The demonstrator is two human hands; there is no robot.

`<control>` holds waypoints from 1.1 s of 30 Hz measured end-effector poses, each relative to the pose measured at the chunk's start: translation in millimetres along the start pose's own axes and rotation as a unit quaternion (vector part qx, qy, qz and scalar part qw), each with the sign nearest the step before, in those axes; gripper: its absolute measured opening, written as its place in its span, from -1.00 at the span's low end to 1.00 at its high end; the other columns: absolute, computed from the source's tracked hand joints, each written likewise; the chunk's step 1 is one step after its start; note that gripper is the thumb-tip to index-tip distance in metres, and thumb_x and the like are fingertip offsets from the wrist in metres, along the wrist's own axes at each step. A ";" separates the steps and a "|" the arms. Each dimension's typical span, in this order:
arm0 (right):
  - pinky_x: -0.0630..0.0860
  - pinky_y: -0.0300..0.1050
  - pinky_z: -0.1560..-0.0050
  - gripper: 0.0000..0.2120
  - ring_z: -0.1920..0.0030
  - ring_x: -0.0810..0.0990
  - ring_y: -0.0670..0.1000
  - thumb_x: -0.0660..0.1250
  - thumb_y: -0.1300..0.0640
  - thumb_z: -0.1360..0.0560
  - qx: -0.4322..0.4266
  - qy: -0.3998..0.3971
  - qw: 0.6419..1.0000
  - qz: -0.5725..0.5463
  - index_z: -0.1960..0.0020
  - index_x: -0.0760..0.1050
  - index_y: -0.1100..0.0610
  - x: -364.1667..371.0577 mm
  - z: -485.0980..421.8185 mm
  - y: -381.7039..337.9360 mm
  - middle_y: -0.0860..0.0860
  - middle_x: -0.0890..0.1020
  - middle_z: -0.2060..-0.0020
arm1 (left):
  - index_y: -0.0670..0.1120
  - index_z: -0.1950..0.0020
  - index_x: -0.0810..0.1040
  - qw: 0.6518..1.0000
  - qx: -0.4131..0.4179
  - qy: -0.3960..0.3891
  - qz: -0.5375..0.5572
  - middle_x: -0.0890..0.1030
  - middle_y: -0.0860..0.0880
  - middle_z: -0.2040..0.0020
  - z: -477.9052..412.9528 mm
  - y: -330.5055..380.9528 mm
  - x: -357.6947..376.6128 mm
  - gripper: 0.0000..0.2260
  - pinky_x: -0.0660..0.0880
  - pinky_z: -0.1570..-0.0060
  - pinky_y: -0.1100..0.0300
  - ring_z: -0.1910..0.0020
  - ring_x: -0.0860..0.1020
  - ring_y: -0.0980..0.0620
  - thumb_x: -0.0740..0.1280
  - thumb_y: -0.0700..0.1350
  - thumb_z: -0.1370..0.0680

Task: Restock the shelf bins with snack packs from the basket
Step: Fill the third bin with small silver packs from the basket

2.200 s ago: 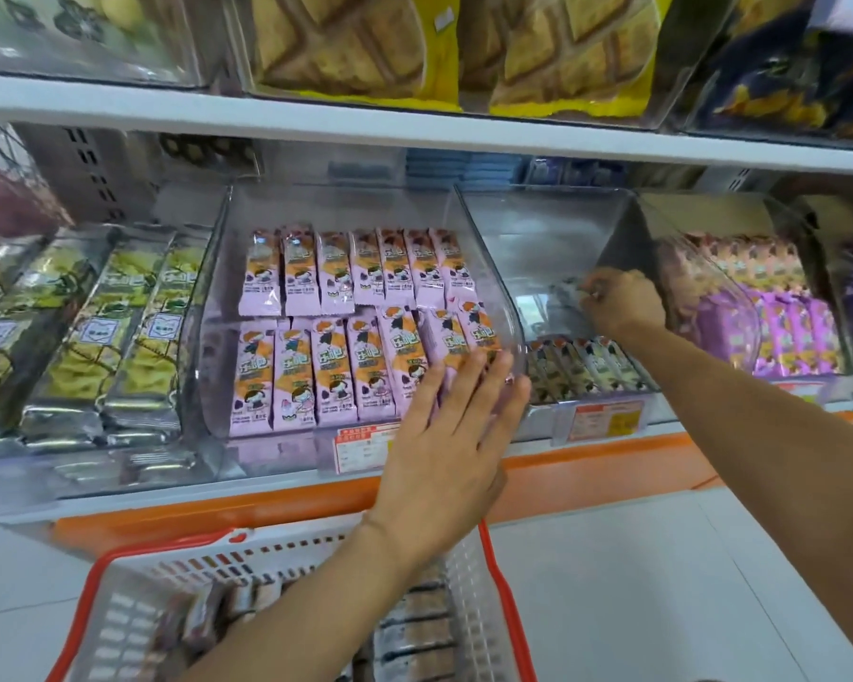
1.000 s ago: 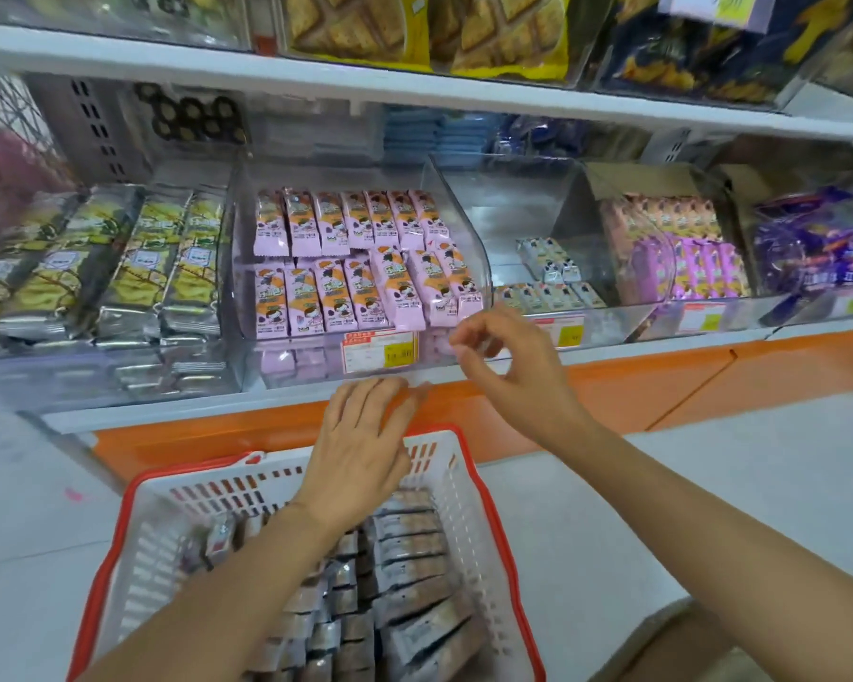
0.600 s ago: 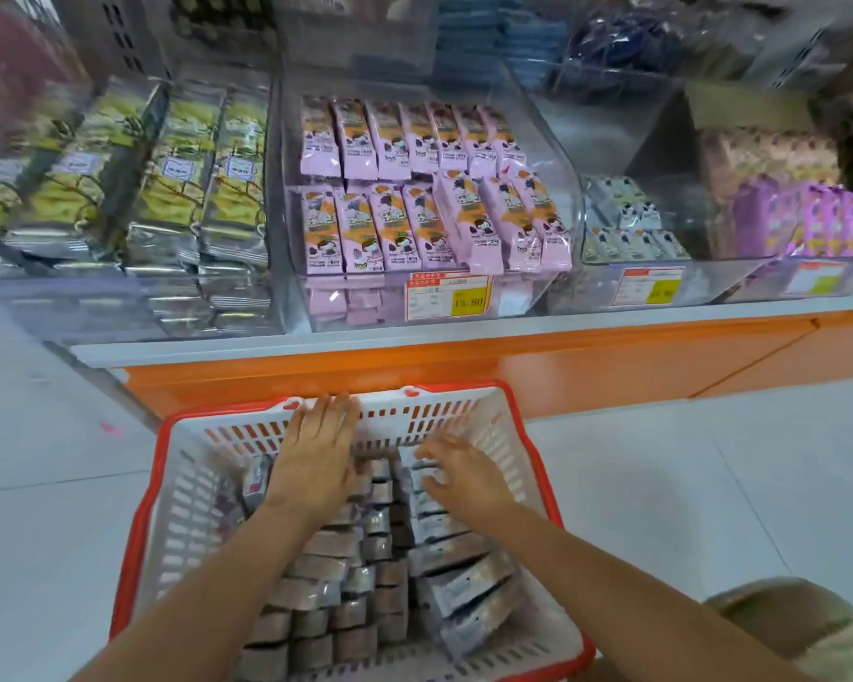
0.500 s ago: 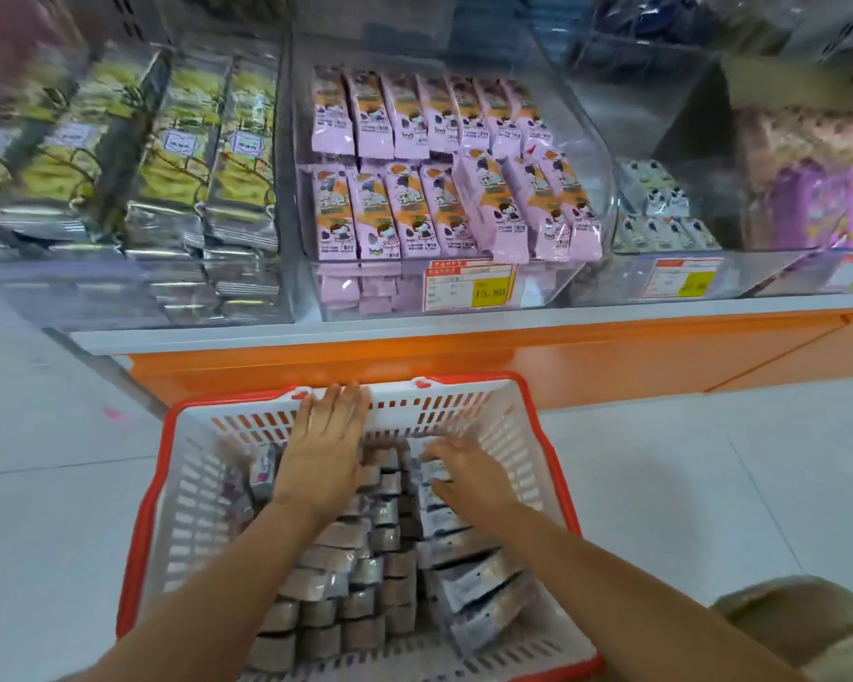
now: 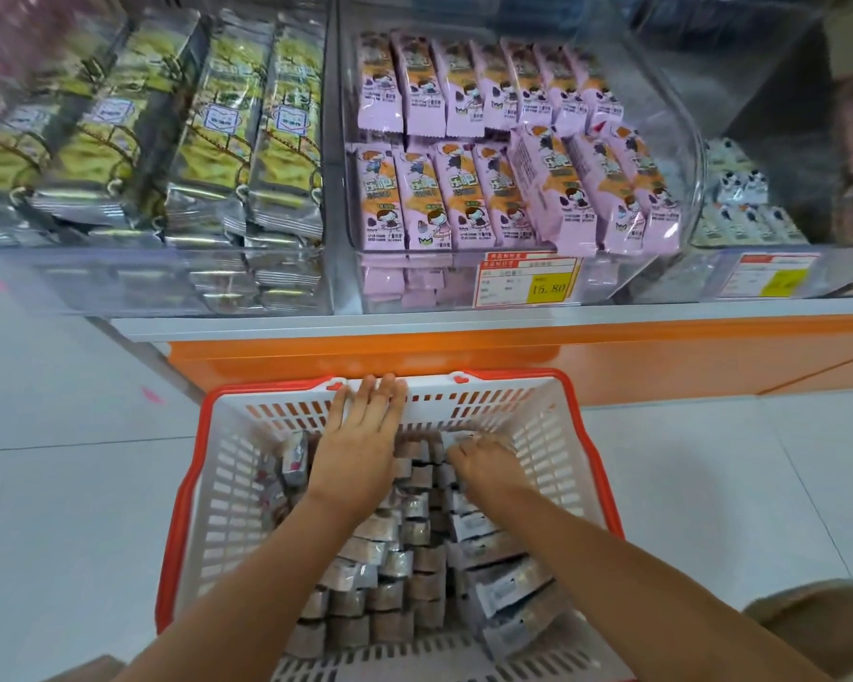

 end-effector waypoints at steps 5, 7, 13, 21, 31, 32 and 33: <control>0.50 0.02 0.00 -0.66 -0.12 0.54 0.19 0.34 0.22 -0.43 -0.035 0.082 0.995 -0.047 -0.20 0.53 0.18 -44.0 20.0 6.6 0.16 0.53 -0.14 | -0.20 -0.52 0.31 0.999 0.003 -0.025 -0.025 0.41 -0.17 -0.47 0.8 -0.6 -10.2 -0.26 0.21 -0.47 -0.19 -0.47 0.36 -0.18 0.47 -0.06 -0.40; 0.47 -0.01 0.02 -0.70 -0.08 0.54 0.15 0.31 0.16 -0.46 -0.052 0.112 0.988 -0.091 -0.17 0.52 0.20 -71.3 35.4 14.4 0.13 0.50 -0.13 | -0.20 -0.51 0.34 1.000 0.004 -0.009 -0.018 0.43 -0.18 -0.45 -0.8 2.1 -22.4 -0.30 0.24 -0.47 -0.18 -0.45 0.37 -0.19 0.45 -0.04 -0.41; 0.50 -0.15 0.14 -0.76 0.15 0.58 0.00 0.34 0.08 -0.37 -0.101 0.234 0.926 -0.278 0.01 0.57 0.15 -177.5 118.0 56.5 0.02 0.60 0.10 | -0.21 -0.46 0.37 0.981 0.036 0.182 0.062 0.44 -0.21 -0.32 -14.4 32.6 -113.7 -0.49 0.24 -0.36 -0.12 -0.31 0.36 -0.21 0.19 -0.10 -0.52; 0.50 -0.08 0.12 -0.83 0.14 0.57 0.09 0.31 0.17 -0.35 -0.052 0.488 0.793 -0.361 0.10 0.50 0.22 -293.1 252.1 151.1 0.06 0.57 0.17 | -0.23 -0.29 0.48 0.922 0.060 0.365 0.118 0.45 -0.21 -0.18 -34.0 79.8 -202.9 -0.61 0.24 -0.21 -0.08 -0.17 0.35 -0.17 0.19 -0.17 -0.49; 0.49 -0.26 0.23 -0.87 0.15 0.57 -0.13 0.42 0.18 -0.44 0.106 0.537 0.742 -0.387 0.05 0.50 0.14 -316.8 203.7 269.1 0.09 0.56 0.12 | -0.15 -0.55 0.24 0.952 0.156 0.263 0.004 0.26 -0.17 -0.56 -96.5 131.9 -232.2 -0.43 0.07 -0.52 -0.13 -0.54 0.20 -0.16 0.19 -0.08 -0.53; 0.53 -0.16 0.20 -0.86 0.13 0.57 -0.05 0.44 0.18 -0.44 0.126 0.532 0.748 -0.376 0.06 0.50 0.13 -314.5 190.7 280.9 0.08 0.56 0.12 | -0.15 -0.56 0.24 0.954 0.158 0.256 -0.003 0.26 -0.17 -0.55 -101.8 133.7 -230.5 -0.40 0.09 -0.52 -0.14 -0.54 0.21 -0.16 0.24 -0.09 -0.52; 0.56 -0.09 0.16 -0.86 0.12 0.57 -0.02 0.45 0.19 -0.44 0.142 0.526 0.751 -0.372 0.06 0.50 0.13 -312.4 178.6 291.6 0.06 0.55 0.12 | -0.15 -0.56 0.23 0.956 0.155 0.250 -0.009 0.26 -0.17 -0.55 -106.7 134.0 -228.8 -0.38 0.12 -0.51 -0.15 -0.54 0.22 -0.17 0.28 -0.09 -0.51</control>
Point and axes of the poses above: each hand's wrist, its own z-axis away from the middle knuckle, its own x-axis out of the palm, y = z × x, the point moved 6 cm from there along -z, towards the middle knuckle
